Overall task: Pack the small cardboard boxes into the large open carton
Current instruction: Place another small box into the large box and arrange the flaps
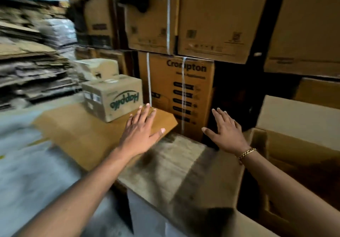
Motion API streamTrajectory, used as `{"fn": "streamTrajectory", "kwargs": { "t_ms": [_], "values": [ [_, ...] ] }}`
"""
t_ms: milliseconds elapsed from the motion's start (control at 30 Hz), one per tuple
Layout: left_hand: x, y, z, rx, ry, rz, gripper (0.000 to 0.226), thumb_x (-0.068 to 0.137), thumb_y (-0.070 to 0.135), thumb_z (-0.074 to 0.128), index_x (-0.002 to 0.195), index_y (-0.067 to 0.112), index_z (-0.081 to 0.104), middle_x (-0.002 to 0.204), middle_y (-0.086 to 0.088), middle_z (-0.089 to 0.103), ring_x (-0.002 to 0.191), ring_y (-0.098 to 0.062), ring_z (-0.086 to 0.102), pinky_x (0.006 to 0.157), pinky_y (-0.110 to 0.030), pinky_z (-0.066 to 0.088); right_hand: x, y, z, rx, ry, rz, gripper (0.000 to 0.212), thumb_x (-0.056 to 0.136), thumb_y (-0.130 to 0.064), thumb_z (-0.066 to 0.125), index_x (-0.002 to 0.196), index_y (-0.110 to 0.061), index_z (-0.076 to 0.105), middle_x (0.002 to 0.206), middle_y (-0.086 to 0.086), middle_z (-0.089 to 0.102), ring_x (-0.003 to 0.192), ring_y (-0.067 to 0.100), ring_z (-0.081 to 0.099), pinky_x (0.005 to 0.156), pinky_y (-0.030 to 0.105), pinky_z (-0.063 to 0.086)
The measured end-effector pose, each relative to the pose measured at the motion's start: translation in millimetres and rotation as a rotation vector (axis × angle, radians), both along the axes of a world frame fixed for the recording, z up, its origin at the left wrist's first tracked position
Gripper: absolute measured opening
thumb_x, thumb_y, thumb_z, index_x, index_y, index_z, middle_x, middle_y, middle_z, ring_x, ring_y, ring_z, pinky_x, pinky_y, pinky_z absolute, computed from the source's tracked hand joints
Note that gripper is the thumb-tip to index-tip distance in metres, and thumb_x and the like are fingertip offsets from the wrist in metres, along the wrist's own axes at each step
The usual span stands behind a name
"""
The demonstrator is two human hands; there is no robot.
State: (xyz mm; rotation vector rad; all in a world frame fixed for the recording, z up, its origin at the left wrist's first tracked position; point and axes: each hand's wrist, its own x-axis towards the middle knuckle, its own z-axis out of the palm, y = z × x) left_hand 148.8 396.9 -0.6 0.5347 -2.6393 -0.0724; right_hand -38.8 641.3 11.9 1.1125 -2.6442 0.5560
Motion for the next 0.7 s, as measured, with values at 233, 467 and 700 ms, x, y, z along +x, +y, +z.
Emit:
{"fn": "streamTrajectory", "kwargs": {
  "t_ms": [233, 467, 700],
  "values": [
    [97, -164, 2, 0.107, 0.003, 0.202, 0.082, 0.093, 0.074, 0.028, 0.159, 0.028, 0.011, 0.169, -0.002, 0.007, 0.152, -0.027, 0.017, 0.119, -0.051, 0.022, 48, -200, -2, -0.012, -0.092, 0.166, 0.085, 0.092, -0.071, 0.042, 0.159, -0.03, 0.011, 0.168, -0.004, 0.01, 0.152, 0.023, 0.016, 0.118, 0.053, 0.018],
    [149, -277, -19, 0.303, 0.03, 0.302, 0.082, 0.092, 0.077, 0.033, 0.157, 0.038, 0.003, 0.166, 0.002, 0.021, 0.137, -0.032, 0.045, 0.101, -0.046, 0.043, 63, -339, -24, 0.032, -0.271, 0.336, 0.091, 0.09, -0.073, 0.043, 0.16, -0.027, 0.009, 0.168, 0.001, 0.011, 0.146, 0.029, 0.032, 0.113, 0.046, 0.035],
    [143, -398, -47, 0.337, -0.001, 0.367, 0.08, 0.092, 0.075, 0.034, 0.158, 0.038, 0.008, 0.165, 0.005, 0.022, 0.143, -0.026, 0.037, 0.104, -0.044, 0.039, 34, -465, -64, 0.006, -0.401, 0.363, 0.09, 0.09, -0.07, 0.049, 0.16, -0.03, 0.009, 0.168, -0.001, 0.01, 0.152, 0.025, 0.017, 0.116, 0.046, 0.026]
  ]
}}
